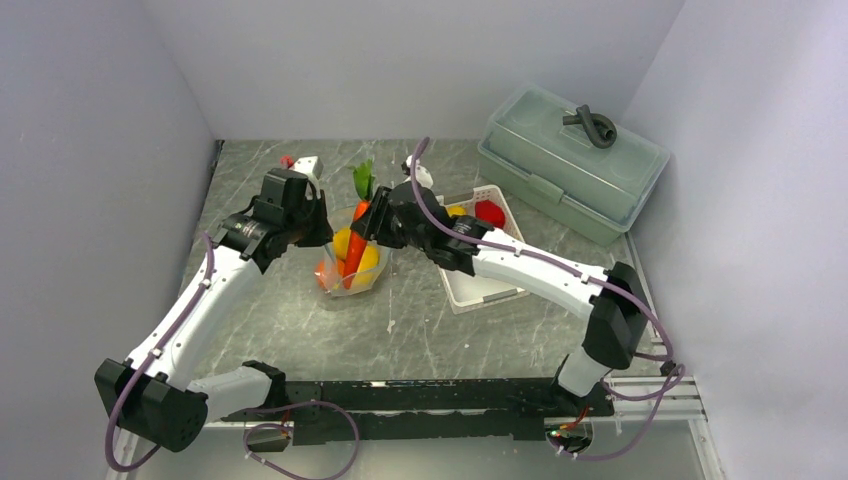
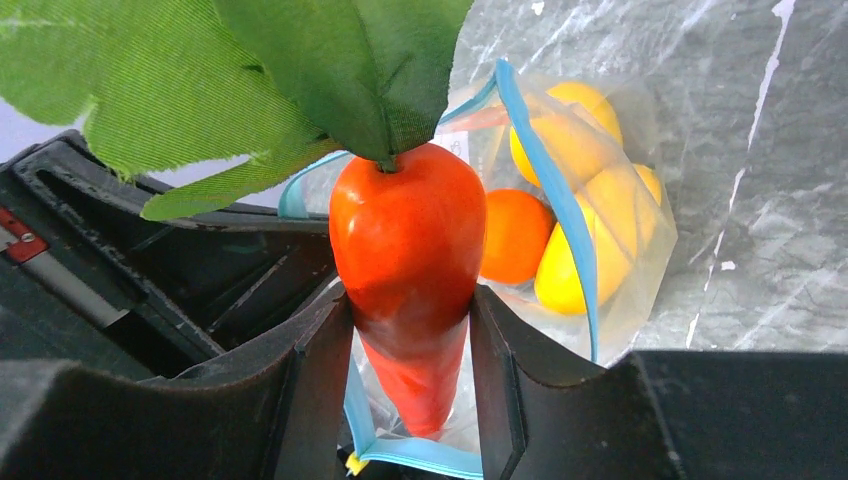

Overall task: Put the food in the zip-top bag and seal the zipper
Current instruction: Place the fake vegetable in the zipper food storage bag.

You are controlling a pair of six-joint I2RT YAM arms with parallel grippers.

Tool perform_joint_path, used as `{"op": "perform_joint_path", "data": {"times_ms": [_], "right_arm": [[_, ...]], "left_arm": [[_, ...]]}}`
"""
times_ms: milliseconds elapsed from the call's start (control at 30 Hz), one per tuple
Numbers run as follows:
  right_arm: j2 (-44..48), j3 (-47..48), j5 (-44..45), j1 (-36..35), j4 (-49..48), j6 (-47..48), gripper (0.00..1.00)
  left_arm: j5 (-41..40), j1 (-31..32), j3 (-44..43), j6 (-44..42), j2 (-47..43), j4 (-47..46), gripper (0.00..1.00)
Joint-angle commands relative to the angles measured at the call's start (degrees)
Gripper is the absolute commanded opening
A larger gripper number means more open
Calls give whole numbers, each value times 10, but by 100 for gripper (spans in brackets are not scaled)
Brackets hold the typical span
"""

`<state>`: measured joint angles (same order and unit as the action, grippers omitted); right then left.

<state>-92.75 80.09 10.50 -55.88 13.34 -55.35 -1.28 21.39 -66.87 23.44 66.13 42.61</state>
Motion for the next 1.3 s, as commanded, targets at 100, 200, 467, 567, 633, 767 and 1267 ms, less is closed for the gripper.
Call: {"op": "perform_joint_path", "data": {"times_ms": [100, 200, 467, 567, 633, 767, 1267], "right_arm": [[-31, 52, -9, -3, 38, -23, 0], [-44, 53, -21, -3, 41, -33, 0], [-88, 73, -52, -2, 60, -45, 0], [-104, 88, -62, 0, 69, -46, 0], [-115, 95, -70, 2, 76, -48, 0], [-121, 93, -79, 4, 83, -50, 0], [-36, -36, -85, -12, 6, -6, 0]], "left_arm": [[19, -4, -1, 6, -19, -35, 0], [23, -4, 0, 7, -17, -35, 0], [34, -5, 1, 4, -16, -39, 0], [39, -4, 2, 1, -16, -39, 0], [43, -5, 3, 0, -17, -41, 0], [40, -5, 6, 0, -18, -42, 0], [28, -10, 1, 3, -1, -30, 0]]}}
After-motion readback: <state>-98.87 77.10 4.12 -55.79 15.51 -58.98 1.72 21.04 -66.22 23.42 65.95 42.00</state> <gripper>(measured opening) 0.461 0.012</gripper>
